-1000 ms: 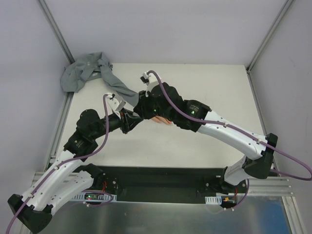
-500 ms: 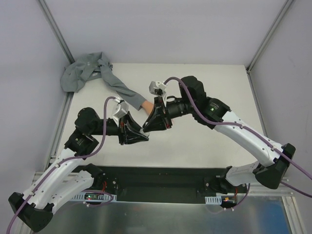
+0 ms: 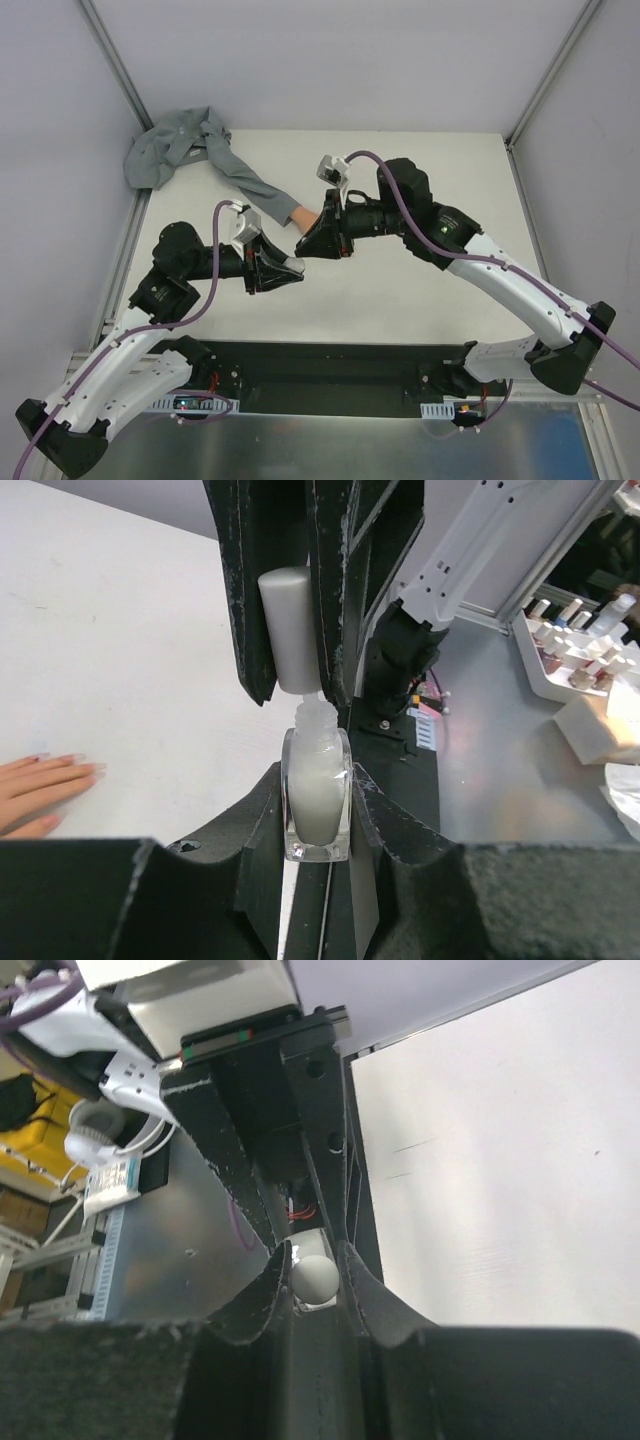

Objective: Paint the nails

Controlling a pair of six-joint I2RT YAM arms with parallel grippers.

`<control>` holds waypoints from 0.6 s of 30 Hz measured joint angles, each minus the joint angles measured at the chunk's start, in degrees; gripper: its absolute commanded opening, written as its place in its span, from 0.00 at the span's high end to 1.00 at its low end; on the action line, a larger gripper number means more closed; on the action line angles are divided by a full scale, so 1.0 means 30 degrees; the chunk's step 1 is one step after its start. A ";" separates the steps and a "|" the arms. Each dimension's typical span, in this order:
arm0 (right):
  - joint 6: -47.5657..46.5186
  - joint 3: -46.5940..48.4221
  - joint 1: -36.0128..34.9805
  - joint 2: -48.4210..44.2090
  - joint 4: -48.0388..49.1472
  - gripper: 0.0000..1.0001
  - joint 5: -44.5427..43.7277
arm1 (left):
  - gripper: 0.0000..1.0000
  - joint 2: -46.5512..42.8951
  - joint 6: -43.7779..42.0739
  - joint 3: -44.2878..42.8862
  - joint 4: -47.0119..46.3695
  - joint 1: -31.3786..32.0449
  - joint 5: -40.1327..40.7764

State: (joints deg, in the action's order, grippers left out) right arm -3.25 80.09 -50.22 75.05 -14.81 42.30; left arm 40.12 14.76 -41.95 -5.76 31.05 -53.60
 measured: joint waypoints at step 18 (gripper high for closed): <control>0.2244 0.0335 -0.0459 -0.0459 -0.0357 1.00 -0.4721 | 1.00 -0.0175 -0.1763 0.0000 0.1239 -0.0007 0.2106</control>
State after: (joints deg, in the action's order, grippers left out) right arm 3.49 81.10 -51.59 73.67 -15.88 28.14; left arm 39.59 9.47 -41.95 -2.04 31.03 -47.29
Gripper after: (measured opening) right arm 0.184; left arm 0.242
